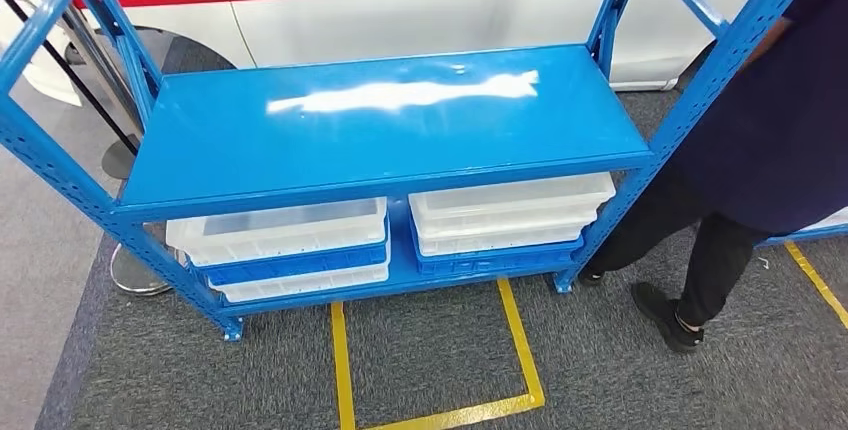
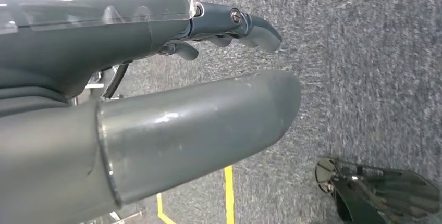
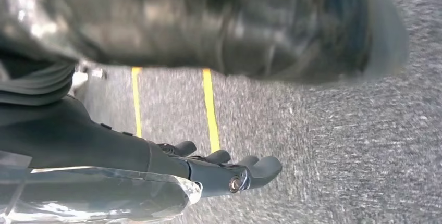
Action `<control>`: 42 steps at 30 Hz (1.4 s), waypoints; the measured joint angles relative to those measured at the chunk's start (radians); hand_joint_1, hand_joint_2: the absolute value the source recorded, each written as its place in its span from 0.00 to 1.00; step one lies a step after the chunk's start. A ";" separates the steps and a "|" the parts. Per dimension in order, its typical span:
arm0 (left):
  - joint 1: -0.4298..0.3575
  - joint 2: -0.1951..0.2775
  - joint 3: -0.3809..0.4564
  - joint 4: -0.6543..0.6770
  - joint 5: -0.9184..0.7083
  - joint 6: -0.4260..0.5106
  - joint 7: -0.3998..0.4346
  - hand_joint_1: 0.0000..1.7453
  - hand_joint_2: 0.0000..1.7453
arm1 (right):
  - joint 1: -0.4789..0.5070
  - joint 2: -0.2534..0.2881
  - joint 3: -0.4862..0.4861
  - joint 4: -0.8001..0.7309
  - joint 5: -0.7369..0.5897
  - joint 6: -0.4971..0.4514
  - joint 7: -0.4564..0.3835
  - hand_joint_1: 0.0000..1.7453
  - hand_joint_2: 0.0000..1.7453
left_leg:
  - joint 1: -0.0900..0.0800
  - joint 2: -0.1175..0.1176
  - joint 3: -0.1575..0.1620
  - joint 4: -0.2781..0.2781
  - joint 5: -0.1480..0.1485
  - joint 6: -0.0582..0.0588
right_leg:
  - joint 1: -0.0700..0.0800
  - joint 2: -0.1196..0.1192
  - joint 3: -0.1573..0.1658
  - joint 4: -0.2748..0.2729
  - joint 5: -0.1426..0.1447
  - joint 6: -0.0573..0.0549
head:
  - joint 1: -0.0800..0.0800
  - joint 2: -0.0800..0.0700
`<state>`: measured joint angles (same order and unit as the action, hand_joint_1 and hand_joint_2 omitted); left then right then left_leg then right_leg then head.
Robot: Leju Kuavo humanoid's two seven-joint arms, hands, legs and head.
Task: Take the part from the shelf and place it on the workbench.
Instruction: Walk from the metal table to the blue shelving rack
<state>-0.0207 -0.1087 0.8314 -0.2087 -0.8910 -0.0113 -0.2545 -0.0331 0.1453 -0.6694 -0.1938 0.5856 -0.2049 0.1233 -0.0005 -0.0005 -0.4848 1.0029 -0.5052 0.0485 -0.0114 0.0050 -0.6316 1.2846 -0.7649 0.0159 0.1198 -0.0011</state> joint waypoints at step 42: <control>-0.002 0.003 0.009 0.006 -0.020 0.011 0.015 0.00 0.00 | -0.002 0.022 -0.029 0.003 0.028 -0.007 0.001 0.00 0.00 | 0.011 -0.005 -0.100 0.179 -0.109 -0.062 | -0.002 -0.005 0.073 -0.258 0.279 -0.045 | 0.001 0.000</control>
<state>-0.0226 -0.1059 0.8408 -0.2030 -0.9113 -0.0002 -0.2399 -0.0354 0.1671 -0.6988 -0.1911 0.6141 -0.2123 0.1244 0.0105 -0.0052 -0.5851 1.1819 -0.6137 -0.0135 -0.0137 -0.0005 -0.5590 1.0262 -0.4858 -0.0293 0.1205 -0.0011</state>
